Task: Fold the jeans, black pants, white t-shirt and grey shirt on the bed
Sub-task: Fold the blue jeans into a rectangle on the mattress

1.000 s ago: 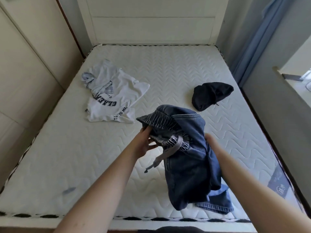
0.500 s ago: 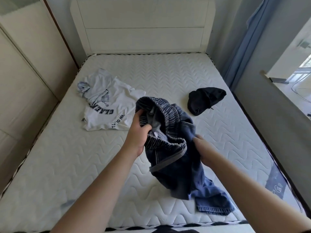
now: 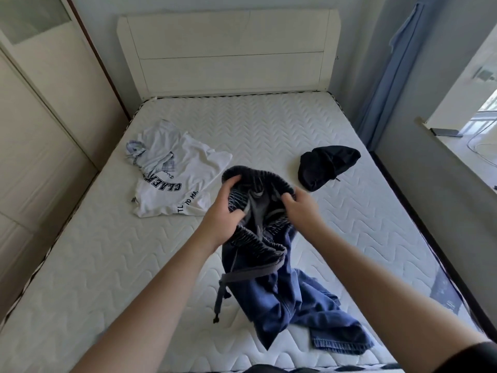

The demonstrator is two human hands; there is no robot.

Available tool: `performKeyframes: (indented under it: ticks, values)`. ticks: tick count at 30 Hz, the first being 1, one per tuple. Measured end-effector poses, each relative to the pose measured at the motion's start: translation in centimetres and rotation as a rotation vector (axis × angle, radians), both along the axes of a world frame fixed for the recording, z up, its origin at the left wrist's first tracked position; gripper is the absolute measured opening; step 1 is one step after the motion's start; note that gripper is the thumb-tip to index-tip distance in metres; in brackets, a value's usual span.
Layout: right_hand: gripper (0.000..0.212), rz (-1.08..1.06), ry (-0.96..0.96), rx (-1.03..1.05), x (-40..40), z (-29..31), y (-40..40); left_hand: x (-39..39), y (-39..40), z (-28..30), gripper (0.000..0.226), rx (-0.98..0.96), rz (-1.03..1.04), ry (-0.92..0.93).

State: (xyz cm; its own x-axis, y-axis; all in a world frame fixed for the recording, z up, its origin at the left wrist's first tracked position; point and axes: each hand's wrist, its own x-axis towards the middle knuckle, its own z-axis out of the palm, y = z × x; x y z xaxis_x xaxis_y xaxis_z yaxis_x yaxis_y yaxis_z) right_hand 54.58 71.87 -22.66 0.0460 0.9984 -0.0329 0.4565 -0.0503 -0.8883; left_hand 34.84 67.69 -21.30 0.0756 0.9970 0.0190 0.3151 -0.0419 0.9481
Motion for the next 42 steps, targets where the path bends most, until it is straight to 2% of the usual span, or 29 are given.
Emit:
performKeyframes:
  ticks: [5, 7, 9, 13, 17, 19, 20, 23, 25, 27, 29, 30, 32, 33, 35, 38, 42]
  values:
    - [0.011, 0.004, -0.255, -0.053, 6.7, 0.9, 2.7, -5.2, 1.9, 1.3, 0.073, 0.018, 0.116, 0.285]
    - [0.020, 0.069, -0.331, -0.026, 9.1, 1.6, 3.3, -7.2, 2.9, 1.6, 0.065, -0.006, 0.106, 0.339]
    - [0.032, 0.188, -0.468, -0.005, 10.5, 2.0, 3.8, -8.2, 3.9, 1.9, 0.056, -0.012, 0.064, 0.401]
    - [0.035, 0.345, -0.774, -0.049, 11.5, 2.1, 4.7, -8.8, 5.7, 1.9, 0.039, -0.046, -0.081, 0.663]
    - [0.042, 0.405, -0.916, -0.070, 11.7, 2.5, 4.7, -9.9, 6.7, 1.4, 0.043, -0.172, -0.281, 0.875]
    - [0.041, 0.390, -0.882, -0.121, 11.8, 2.5, 4.6, -10.4, 6.8, 1.4, 0.040, -0.224, -0.315, 0.843]
    - [0.039, 0.370, -0.782, -0.180, 11.8, 2.4, 4.6, -10.6, 6.8, 1.4, 0.036, -0.258, -0.306, 0.776]
    - [0.034, 0.242, -0.247, -0.355, 11.7, 2.2, 4.1, -10.2, 6.6, 1.2, 0.027, -0.398, -0.212, 0.412]
    - [0.034, 0.168, 0.028, -0.404, 11.7, 1.9, 3.9, -9.4, 6.3, 1.1, 0.022, -0.447, -0.143, 0.203]
    - [0.030, 0.160, 0.169, -0.407, 11.9, 1.6, 4.0, -8.8, 5.9, 1.3, 0.020, -0.446, -0.117, 0.045]
    - [0.024, 0.225, 0.233, -0.371, 12.4, 1.4, 4.1, -8.8, 5.6, 1.6, 0.018, -0.433, -0.170, -0.076]
    - [0.024, 0.280, 0.186, -0.330, 12.7, 1.4, 4.1, -9.0, 5.5, 1.8, 0.024, -0.427, -0.208, -0.114]
    - [0.037, 0.357, -0.074, -0.215, 13.1, 1.5, 4.1, -9.8, 5.4, 2.4, 0.049, -0.374, -0.297, -0.067]
    - [0.040, 0.342, -0.220, -0.145, 13.0, 1.5, 4.2, -10.1, 5.4, 2.8, 0.061, -0.330, -0.344, 0.034]
    - [0.029, 0.253, -0.403, 0.007, 12.5, 1.7, 4.6, -10.2, 5.7, 3.6, 0.077, -0.240, -0.385, 0.282]
    - [0.017, 0.208, -0.500, 0.135, 12.0, 2.8, 5.7, -9.9, 6.6, 5.3, 0.074, -0.090, -0.325, 0.547]
    - [0.028, 0.104, -0.599, 0.202, 11.8, 7.0, 7.5, -9.9, 8.5, 9.2, 0.055, 0.153, -0.129, 0.713]
